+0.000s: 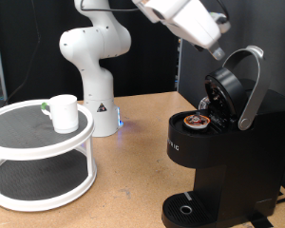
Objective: Make a cup of coffee with the keurig machine
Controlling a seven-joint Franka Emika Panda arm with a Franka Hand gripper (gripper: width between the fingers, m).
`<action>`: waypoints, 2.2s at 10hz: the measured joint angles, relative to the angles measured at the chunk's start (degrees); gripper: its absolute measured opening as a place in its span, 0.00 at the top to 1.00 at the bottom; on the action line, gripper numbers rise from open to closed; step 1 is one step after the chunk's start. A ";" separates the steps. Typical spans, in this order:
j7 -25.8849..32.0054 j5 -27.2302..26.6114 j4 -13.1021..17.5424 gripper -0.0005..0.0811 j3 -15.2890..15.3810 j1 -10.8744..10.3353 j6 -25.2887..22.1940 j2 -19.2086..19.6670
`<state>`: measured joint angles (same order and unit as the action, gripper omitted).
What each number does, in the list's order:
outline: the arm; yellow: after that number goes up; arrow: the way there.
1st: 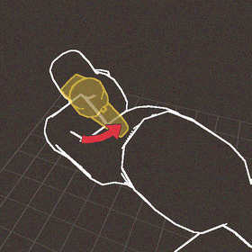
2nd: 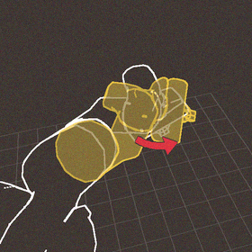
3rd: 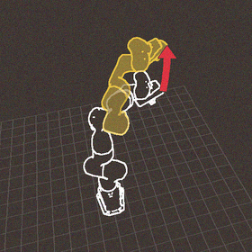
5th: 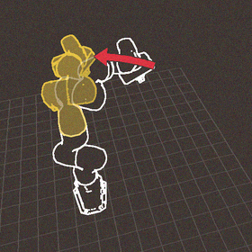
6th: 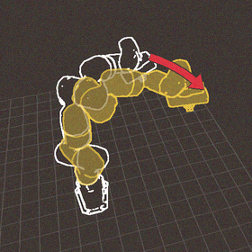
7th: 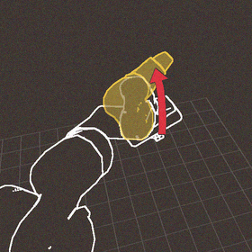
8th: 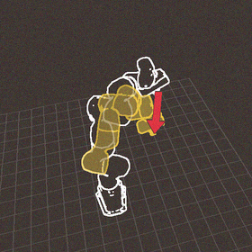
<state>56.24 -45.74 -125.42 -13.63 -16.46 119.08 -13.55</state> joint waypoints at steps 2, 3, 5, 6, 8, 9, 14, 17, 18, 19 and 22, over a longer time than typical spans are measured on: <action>-1.59 0.10 0.21 0.00 2.42 -0.54 1.43 1.46; -1.77 -0.05 0.28 0.00 3.24 -0.74 1.47 1.74; -2.00 -0.70 0.35 0.14 4.47 -0.86 1.73 1.70; -2.72 -1.07 0.39 0.14 4.93 -0.87 1.98 1.64; -3.97 -1.13 0.48 0.31 5.59 -0.87 2.29 1.43; -4.24 -1.13 0.49 0.52 5.85 -0.87 2.60 1.37; -4.50 -2.07 0.97 0.98 6.91 -0.87 3.50 0.99; -4.56 -2.65 1.51 0.98 7.77 -0.87 4.75 0.96; -4.58 -3.04 1.73 0.98 8.28 -0.88 5.42 0.95; -4.66 -3.31 1.97 0.98 8.80 -0.89 5.95 0.94; -6.78 -2.89 2.42 0.98 10.61 -0.91 7.24 0.98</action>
<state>49.45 -48.63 -123.00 -3.02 -17.37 126.31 -12.58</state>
